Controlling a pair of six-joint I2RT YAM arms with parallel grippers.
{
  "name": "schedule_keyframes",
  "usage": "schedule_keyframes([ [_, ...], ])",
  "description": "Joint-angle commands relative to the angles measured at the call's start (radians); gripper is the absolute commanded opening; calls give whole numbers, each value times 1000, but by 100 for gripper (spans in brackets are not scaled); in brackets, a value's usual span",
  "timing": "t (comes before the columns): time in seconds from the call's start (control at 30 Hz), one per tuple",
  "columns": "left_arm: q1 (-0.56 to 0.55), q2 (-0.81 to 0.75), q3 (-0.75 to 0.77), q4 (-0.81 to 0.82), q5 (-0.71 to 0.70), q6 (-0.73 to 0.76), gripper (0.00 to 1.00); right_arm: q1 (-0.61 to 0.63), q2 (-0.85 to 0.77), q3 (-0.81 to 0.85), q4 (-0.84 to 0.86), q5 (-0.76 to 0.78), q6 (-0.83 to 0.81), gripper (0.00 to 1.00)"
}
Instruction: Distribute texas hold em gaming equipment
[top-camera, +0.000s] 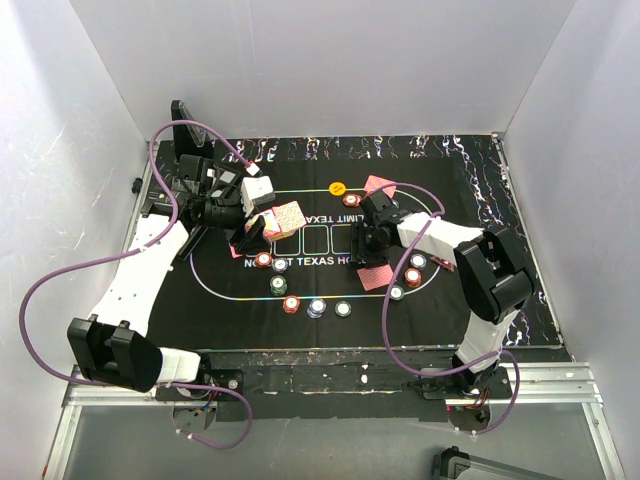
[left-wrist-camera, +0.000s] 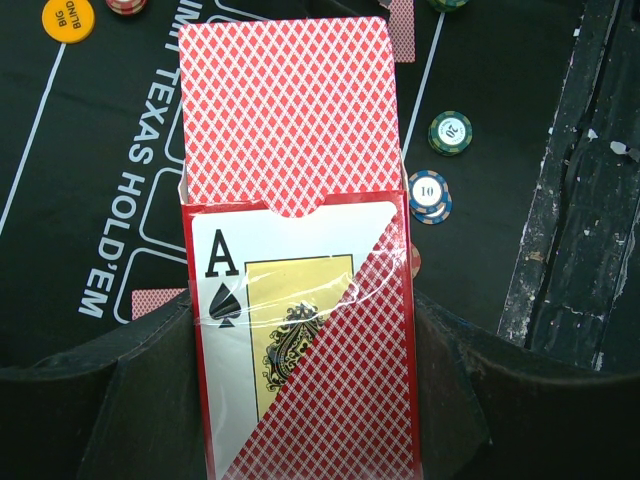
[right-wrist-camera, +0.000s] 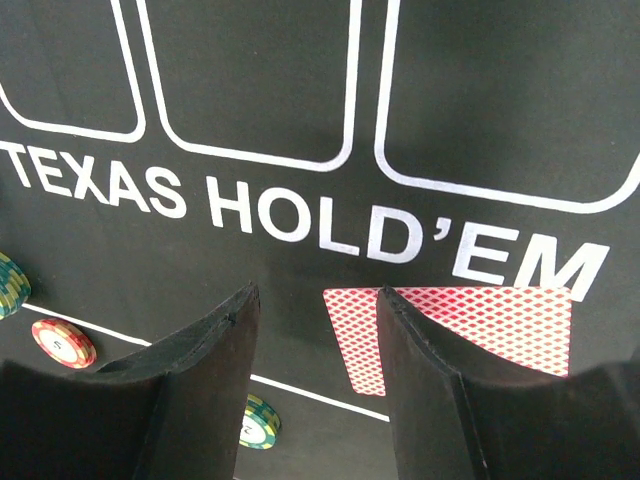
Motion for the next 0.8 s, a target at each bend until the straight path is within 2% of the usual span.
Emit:
schedule_keyframes([
  [0.0,3,-49,29,11,27,4,0,4,-33,-59,-4,51,-10,59],
  [0.33,3,-49,33,3,27,12,0,-7,-56,-84,-39,94,-7,59],
  [0.57,3,-46,35,3,27,9,0,19,-69,14,-27,57,-43,59],
  [0.77,5,-43,44,-1,27,3,0,50,25,107,-59,109,-83,58],
])
